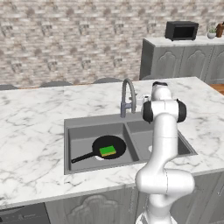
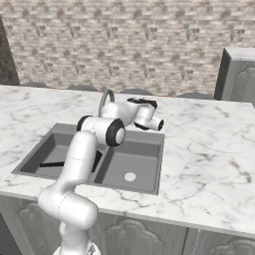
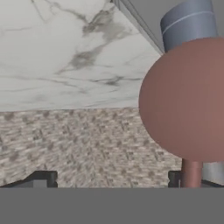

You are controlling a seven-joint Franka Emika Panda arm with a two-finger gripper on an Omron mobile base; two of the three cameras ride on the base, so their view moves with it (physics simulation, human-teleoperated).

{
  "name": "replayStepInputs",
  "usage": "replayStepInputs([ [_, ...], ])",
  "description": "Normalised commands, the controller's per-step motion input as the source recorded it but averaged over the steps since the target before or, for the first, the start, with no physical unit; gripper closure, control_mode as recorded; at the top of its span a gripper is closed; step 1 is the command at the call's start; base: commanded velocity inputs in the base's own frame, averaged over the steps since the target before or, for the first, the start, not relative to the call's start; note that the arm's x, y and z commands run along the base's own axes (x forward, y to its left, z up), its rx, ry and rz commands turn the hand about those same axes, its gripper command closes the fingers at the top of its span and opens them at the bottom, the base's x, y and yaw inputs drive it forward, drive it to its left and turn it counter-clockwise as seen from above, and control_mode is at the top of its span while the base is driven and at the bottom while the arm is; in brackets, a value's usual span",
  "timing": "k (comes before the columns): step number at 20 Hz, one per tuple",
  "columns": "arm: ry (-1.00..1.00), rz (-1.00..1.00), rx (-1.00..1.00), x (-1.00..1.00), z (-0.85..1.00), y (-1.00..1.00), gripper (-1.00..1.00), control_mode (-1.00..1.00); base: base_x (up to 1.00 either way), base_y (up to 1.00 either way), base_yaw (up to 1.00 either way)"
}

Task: Pick the pan and sponge and place them into the sink. Then turn on the water.

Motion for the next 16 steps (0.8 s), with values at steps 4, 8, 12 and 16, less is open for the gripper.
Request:
replayStepInputs([
  [4, 0.02, 0.0, 0.03, 0.53, -0.03, -0.02, -1.0, -1.0, 0.0, 0.0, 0.0],
  [8, 0.05, 0.0, 0.04, 0.53, -0.04, -0.08, -1.0, -1.0, 0.0, 0.0, 0.0],
  [12, 0.09, 0.0, 0.08, 0.57, -0.12, -0.29, -1.0, -1.0, 0.0, 0.0, 0.0],
  [16, 0.09, 0.0, 0.09, 0.56, -0.14, -0.33, 1.0, -1.0, 0.0, 0.0, 0.0],
])
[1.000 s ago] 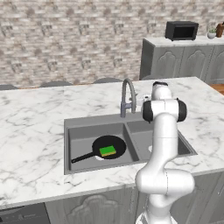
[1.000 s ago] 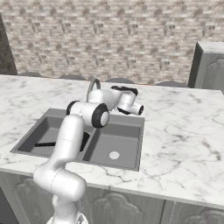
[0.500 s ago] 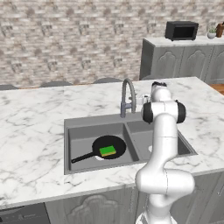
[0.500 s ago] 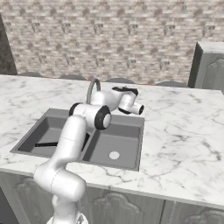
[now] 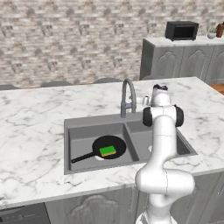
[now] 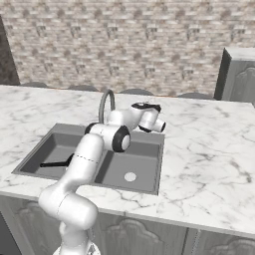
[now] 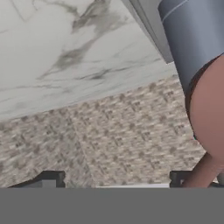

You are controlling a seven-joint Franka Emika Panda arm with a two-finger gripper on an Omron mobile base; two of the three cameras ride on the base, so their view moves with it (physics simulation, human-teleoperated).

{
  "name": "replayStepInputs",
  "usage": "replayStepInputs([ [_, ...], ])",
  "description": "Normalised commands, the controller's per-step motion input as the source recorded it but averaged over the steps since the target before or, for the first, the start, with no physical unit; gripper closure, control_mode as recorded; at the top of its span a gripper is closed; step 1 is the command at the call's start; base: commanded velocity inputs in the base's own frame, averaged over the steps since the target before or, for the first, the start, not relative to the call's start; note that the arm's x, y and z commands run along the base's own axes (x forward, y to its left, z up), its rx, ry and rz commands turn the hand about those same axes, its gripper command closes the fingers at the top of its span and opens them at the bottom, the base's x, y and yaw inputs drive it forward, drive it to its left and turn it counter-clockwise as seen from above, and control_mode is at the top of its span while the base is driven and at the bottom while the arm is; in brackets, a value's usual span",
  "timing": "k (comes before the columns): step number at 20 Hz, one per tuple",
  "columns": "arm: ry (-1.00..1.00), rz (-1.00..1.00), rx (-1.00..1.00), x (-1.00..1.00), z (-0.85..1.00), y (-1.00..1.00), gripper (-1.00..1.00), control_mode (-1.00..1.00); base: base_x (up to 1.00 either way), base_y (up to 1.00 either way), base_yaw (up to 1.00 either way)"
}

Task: Pick the pan and sponge and place them into the sink. Then turn on the water.

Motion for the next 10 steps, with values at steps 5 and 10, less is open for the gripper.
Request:
replayStepInputs([
  [5, 0.06, 0.0, 0.1, 0.45, -0.11, -0.45, 1.0, -1.0, 0.0, 0.0, 0.0],
  [10, 0.01, 0.0, 0.07, 0.3, -0.19, -0.41, 1.0, -1.0, 0.0, 0.0, 0.0],
])
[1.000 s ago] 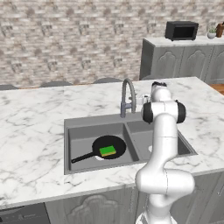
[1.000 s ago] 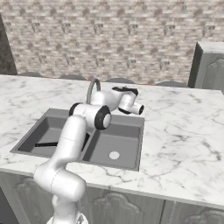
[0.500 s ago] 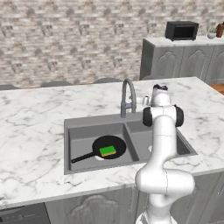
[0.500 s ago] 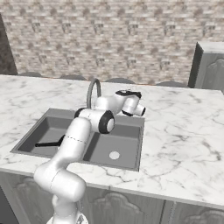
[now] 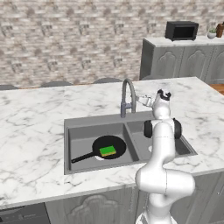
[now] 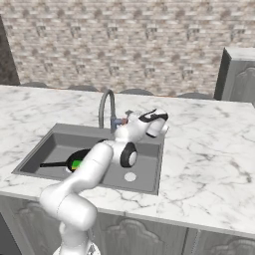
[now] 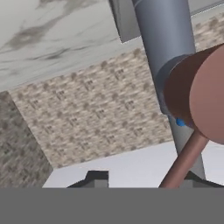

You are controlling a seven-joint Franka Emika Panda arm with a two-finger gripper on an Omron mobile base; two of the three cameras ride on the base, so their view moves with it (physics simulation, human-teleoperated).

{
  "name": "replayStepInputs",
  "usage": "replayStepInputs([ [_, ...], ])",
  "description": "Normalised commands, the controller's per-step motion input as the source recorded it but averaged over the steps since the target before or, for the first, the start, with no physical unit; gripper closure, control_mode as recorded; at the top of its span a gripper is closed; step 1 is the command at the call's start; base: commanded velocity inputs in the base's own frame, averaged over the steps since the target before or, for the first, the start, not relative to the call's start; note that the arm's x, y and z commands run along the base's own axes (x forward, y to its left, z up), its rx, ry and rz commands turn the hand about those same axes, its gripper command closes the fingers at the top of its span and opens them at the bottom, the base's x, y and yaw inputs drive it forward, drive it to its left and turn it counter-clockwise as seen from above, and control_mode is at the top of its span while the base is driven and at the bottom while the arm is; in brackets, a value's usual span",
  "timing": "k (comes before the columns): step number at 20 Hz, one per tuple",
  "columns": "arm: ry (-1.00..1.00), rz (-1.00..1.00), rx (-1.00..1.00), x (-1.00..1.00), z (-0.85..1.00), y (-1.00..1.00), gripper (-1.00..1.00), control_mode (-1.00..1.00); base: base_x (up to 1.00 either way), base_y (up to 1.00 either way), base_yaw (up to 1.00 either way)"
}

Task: Pick the pan and sponge and place them into the sink. Then turn on the water.

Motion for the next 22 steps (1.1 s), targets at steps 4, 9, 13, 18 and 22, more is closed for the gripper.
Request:
replayStepInputs([
  [4, 0.0, -0.08, 0.0, 0.2, -0.27, -0.04, 1.0, -1.0, 0.0, 0.0, 0.0],
  [9, 0.0, -0.22, -0.05, 0.05, -0.4, 0.0, 1.0, -1.0, 0.0, 0.0, 0.0],
  [13, 0.0, -0.37, -0.14, 0.01, -0.58, 0.0, 1.0, -1.0, 0.0, 0.0, 0.0],
  [18, 0.0, -0.5, -0.22, 0.0, -0.52, 0.0, 1.0, -1.0, 0.0, 0.0, 0.0],
  [22, 0.0, -0.49, -0.23, 0.0, -0.51, -0.01, 1.0, -1.0, 0.0, 0.0, 0.0],
])
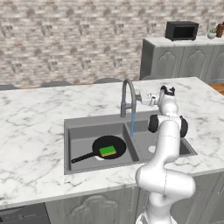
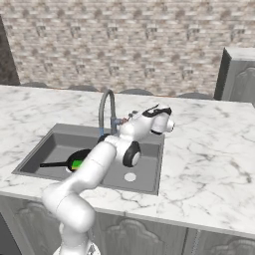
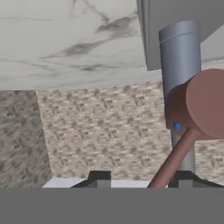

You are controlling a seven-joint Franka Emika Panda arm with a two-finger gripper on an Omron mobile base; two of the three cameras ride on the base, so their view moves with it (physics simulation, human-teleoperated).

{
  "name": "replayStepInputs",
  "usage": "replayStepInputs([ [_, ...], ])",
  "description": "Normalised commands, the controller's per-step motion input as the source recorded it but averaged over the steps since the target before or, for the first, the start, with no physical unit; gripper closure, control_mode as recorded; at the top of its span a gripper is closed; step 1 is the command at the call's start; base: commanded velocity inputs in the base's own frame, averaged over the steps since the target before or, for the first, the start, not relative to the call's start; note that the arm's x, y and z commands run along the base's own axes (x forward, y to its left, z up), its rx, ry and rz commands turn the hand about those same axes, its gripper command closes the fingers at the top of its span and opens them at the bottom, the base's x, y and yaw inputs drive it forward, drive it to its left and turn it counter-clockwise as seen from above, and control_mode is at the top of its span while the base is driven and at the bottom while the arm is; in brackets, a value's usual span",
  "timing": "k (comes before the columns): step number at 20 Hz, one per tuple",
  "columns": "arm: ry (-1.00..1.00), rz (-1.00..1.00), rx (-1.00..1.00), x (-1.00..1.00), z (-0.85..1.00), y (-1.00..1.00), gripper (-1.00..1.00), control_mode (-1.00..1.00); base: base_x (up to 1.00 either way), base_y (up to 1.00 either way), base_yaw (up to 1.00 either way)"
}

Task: Pick the pan and sponge and place them into the sink. Then turn on the water.

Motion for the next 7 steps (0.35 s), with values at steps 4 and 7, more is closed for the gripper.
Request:
replayStepInputs([
  [4, 0.0, -0.4, -0.15, -0.17, -0.32, -0.03, 1.0, -1.0, 0.0, 0.0, 0.0],
  [7, 0.0, -0.26, -0.06, -0.36, -0.05, -0.03, 1.0, -1.0, 0.0, 0.0, 0.0],
])
